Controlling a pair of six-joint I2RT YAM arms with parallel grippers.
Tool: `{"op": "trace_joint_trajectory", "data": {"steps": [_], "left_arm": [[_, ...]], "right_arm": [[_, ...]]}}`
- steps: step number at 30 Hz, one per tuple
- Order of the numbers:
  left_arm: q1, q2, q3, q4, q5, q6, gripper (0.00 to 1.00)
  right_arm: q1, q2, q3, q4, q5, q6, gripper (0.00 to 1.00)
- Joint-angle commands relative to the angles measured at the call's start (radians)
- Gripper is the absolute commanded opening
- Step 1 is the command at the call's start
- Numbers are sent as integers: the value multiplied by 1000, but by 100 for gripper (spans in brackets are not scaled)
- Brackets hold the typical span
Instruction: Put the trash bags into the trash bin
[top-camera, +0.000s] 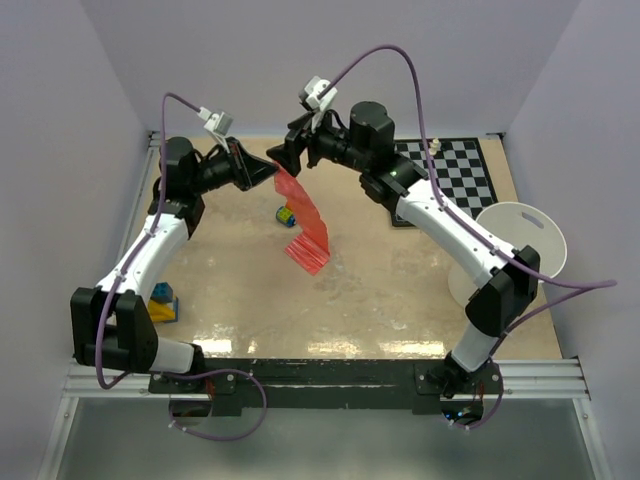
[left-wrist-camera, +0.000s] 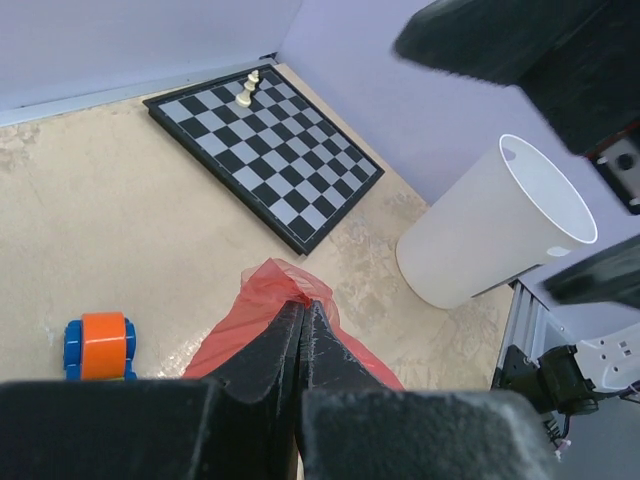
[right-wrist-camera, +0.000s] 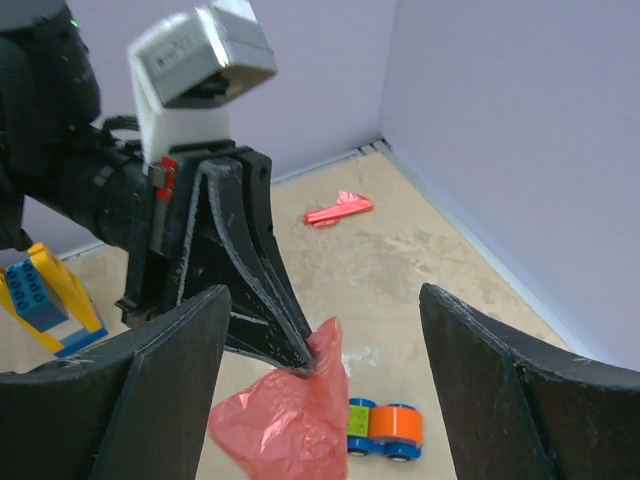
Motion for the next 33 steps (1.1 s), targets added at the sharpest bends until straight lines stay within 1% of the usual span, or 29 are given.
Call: {"op": "trace_joint_trajectory", "data": {"steps": [1, 6, 10, 11, 14, 15, 18, 19, 22, 27, 28, 29, 33], "left_arm": [[4, -42, 40, 36, 2, 29, 0], [4, -54, 24, 82, 32, 8, 0], [4, -56, 11, 128, 60, -21, 0], [6, -56, 14, 124, 57, -18, 0], [9, -59, 18, 106, 55, -1, 0], [10, -57, 20, 98, 54, 5, 0], [12, -62, 21, 79, 46, 20, 0], [12, -60, 23, 63, 42, 35, 0], [13, -68, 24, 15, 20, 72, 0], [15, -74, 18, -11, 9, 91, 0], [15, -74, 18, -22, 5, 98, 0], [15, -74, 18, -26, -1, 101, 0], [15, -77, 21, -42, -3, 114, 0]], "right_arm": [[-7, 44, 11, -5, -22, 64, 80], [-9, 43, -37, 5, -145, 94, 79], [-7, 38, -77, 9, -270, 71, 76], [-7, 35, -83, 6, -285, 61, 73], [-9, 21, -95, -6, -284, 2, 54], [-10, 17, -100, -8, -276, -8, 50], [-21, 6, -109, -6, -256, -28, 28], [-26, 1, -111, -1, -251, -29, 25], [-43, -3, -111, 2, -234, -34, 20], [-59, -5, -108, 11, -242, -32, 3], [-61, -7, -109, 11, -247, -31, 3], [-61, -7, -108, 11, -254, -31, 0], [-61, -10, -108, 11, -251, -34, 0]]}}
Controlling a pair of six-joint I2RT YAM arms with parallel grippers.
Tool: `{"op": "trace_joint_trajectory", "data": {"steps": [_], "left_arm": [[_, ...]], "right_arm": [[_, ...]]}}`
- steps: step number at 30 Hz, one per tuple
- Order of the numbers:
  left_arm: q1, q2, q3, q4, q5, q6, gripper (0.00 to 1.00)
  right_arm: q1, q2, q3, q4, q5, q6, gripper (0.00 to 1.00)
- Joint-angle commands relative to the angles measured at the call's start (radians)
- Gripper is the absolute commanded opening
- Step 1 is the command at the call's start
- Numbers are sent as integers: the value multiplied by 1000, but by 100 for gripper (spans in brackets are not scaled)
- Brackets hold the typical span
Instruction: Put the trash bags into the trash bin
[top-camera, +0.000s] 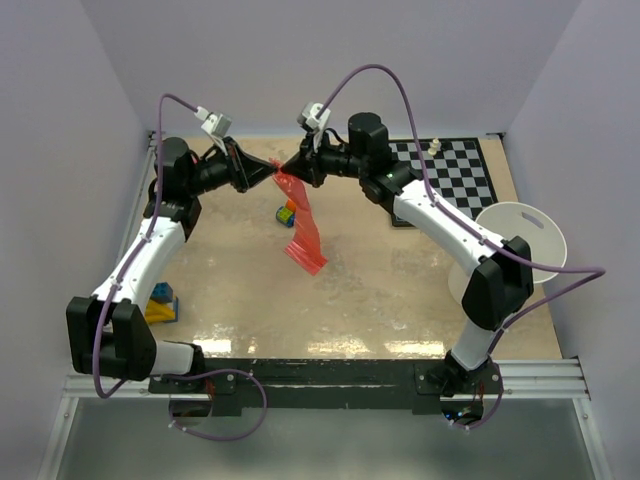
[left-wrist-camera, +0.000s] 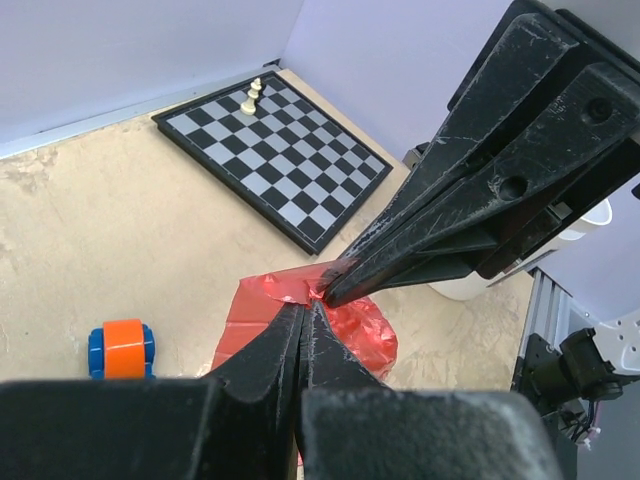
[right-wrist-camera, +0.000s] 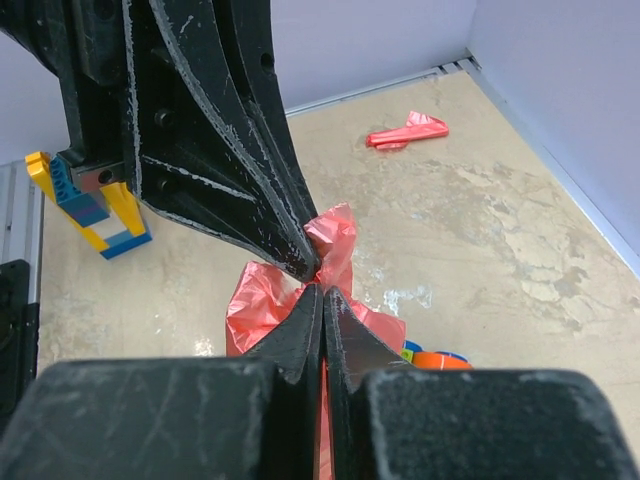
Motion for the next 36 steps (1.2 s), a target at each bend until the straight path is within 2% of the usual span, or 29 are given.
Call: {"op": "trace_joint_trajectory", "data": {"steps": [1, 6, 8, 12, 15, 17, 24, 32, 36], "left_arm": [[8, -37, 23, -30, -27, 52, 0], [8, -38, 41, -114, -88, 117, 0], [8, -32, 44, -127, -100, 123, 0], [10, -23, 38, -70, -48, 88, 2], [10, -17, 12, 74, 2, -18, 22], [7, -6, 9, 135, 24, -75, 28], [2, 55, 49, 185, 41, -127, 32], [1, 103, 86, 171, -20, -207, 33], [1, 130, 93, 237, 5, -282, 32]], "right_arm": [[-7, -57, 6, 31, 3, -16, 0], [-10, -96, -2, 84, 212, -54, 0], [-11, -103, 0, 95, 244, -66, 0], [-5, -95, 15, 72, 205, -100, 0], [10, -98, 0, 67, 186, -114, 0], [21, -103, -3, 63, 177, -129, 0], [33, -99, 5, 69, 188, -134, 0], [47, -99, 3, 58, 143, -161, 0], [50, -109, -8, 54, 162, -171, 0]]}}
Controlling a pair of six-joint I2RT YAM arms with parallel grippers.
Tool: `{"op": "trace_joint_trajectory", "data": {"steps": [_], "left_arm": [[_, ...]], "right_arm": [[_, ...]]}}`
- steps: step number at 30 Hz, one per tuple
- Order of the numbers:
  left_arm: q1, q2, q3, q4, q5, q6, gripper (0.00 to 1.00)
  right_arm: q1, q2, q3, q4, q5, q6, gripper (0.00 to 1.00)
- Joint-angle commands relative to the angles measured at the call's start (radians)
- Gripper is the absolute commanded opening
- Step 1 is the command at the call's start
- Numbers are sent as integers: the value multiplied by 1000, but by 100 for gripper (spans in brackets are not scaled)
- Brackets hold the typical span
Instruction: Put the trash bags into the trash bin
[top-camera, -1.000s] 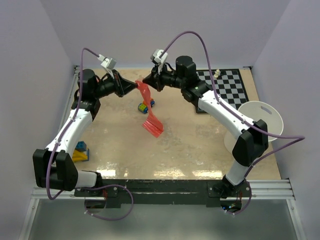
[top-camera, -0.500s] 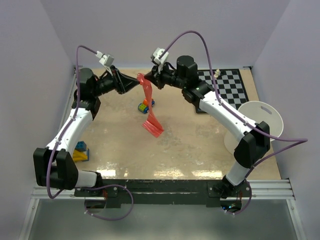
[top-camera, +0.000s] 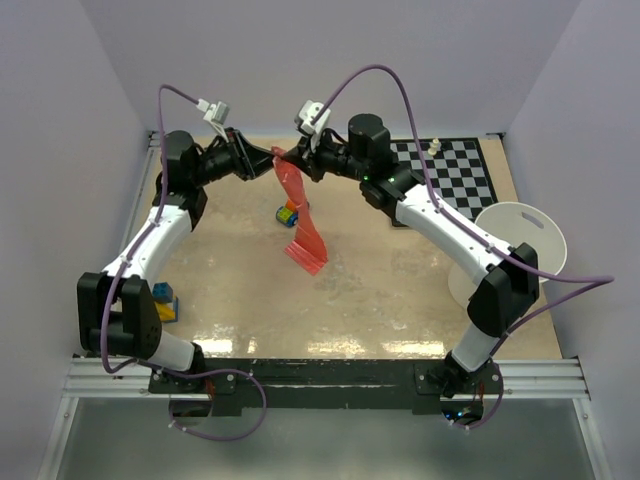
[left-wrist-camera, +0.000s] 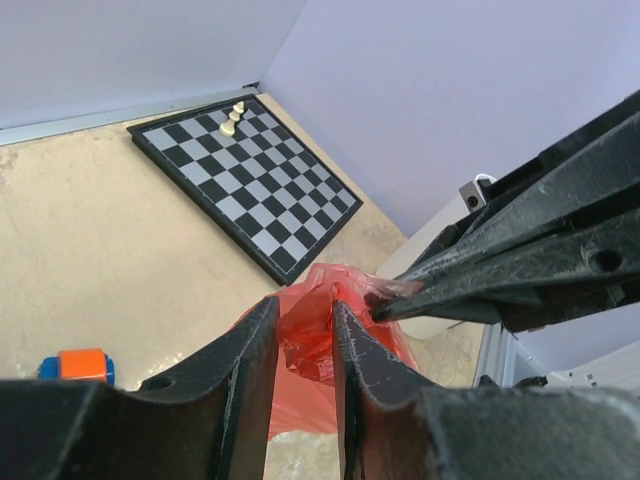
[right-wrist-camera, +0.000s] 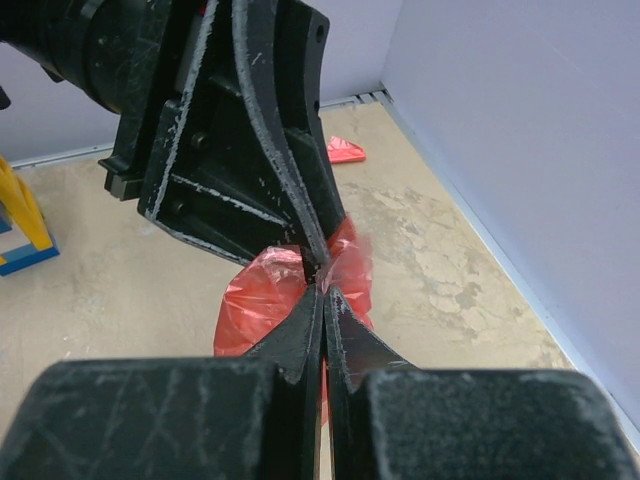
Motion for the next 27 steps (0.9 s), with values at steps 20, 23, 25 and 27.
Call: {"op": "trace_joint_trajectory", "data": {"steps": [20, 23, 25, 27], "left_arm": [[-29, 15, 106, -240, -223, 174, 28], [-20, 5, 121, -286, -237, 205, 31], [-2, -3, 117, -274, -209, 199, 23], [21, -9, 98, -228, -147, 171, 8]], "right_arm": [[9, -101, 13, 45, 115, -88, 0], [9, -114, -5, 51, 138, -88, 0], [9, -117, -16, 52, 151, -94, 0], [9, -121, -24, 51, 164, -104, 0]]}}
